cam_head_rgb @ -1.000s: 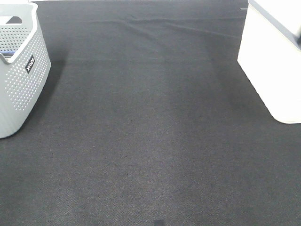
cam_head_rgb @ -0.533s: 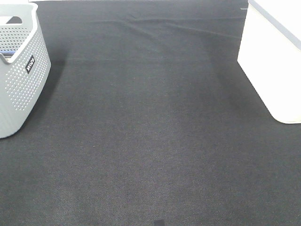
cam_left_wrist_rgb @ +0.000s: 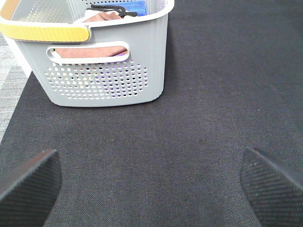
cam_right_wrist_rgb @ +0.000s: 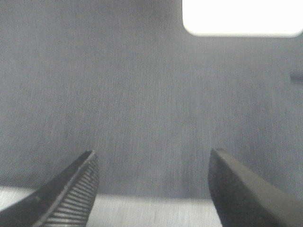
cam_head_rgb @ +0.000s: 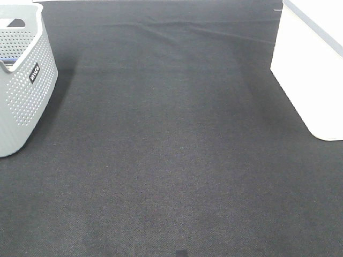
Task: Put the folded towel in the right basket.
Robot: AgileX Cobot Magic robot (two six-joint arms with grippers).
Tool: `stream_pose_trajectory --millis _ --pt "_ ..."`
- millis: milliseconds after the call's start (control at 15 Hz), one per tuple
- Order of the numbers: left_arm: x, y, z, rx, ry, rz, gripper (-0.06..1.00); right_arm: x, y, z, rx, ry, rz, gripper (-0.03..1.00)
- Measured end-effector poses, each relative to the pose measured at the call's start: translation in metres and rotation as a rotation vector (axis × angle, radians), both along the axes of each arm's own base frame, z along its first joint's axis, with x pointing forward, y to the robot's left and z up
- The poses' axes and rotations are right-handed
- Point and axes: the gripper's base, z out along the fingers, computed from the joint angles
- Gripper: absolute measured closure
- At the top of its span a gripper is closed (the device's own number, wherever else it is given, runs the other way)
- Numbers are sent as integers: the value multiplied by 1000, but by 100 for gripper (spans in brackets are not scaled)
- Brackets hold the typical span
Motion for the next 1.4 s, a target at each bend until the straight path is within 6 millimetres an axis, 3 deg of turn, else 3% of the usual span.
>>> stream_pose_trajectory --millis 1000,1400 --pt "0 0 0 0 0 0 -3 -5 -1 -5 -12 -41 -7 34" --pt "0 0 0 0 0 0 -3 -41 -4 -4 1 -272 -72 34"
